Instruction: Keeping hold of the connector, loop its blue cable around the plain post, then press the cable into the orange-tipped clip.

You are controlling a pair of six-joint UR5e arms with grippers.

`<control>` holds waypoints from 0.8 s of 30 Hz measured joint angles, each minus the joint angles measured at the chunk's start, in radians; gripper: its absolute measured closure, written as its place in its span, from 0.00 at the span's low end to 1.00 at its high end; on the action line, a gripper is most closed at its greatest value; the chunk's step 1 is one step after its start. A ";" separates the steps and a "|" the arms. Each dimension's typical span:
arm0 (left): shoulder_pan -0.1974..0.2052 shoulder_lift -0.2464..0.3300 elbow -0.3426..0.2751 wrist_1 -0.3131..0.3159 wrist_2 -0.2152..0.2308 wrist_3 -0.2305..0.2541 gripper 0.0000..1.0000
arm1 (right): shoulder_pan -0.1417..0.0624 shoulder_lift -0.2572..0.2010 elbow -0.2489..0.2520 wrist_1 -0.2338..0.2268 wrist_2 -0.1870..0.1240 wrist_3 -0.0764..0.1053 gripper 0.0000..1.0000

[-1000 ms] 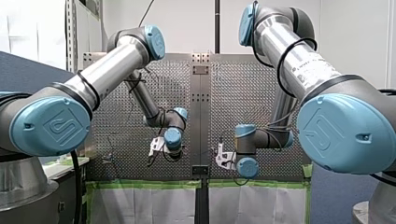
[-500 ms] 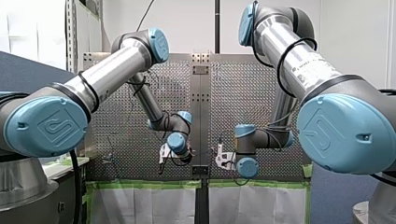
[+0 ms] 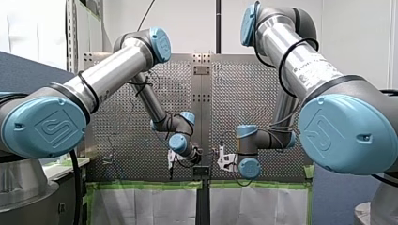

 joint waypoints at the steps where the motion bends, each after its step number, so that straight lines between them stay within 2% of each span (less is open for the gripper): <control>1: -0.001 0.000 0.000 0.000 0.008 -0.008 0.00 | -0.001 0.000 0.000 0.002 0.001 -0.002 1.00; 6: -0.007 0.000 -0.002 0.002 0.054 -0.044 0.00 | -0.006 0.000 0.000 0.009 0.004 -0.016 1.00; 10: -0.009 0.001 -0.003 0.016 0.090 -0.067 0.00 | -0.010 0.000 -0.001 0.010 0.010 -0.036 1.00; 18: -0.010 0.001 -0.003 0.073 0.170 -0.122 0.00 | -0.016 0.000 -0.004 0.015 0.022 -0.070 1.00; 24: -0.004 0.001 -0.003 0.094 0.196 -0.136 0.00 | -0.020 0.000 -0.009 0.028 0.022 -0.090 1.00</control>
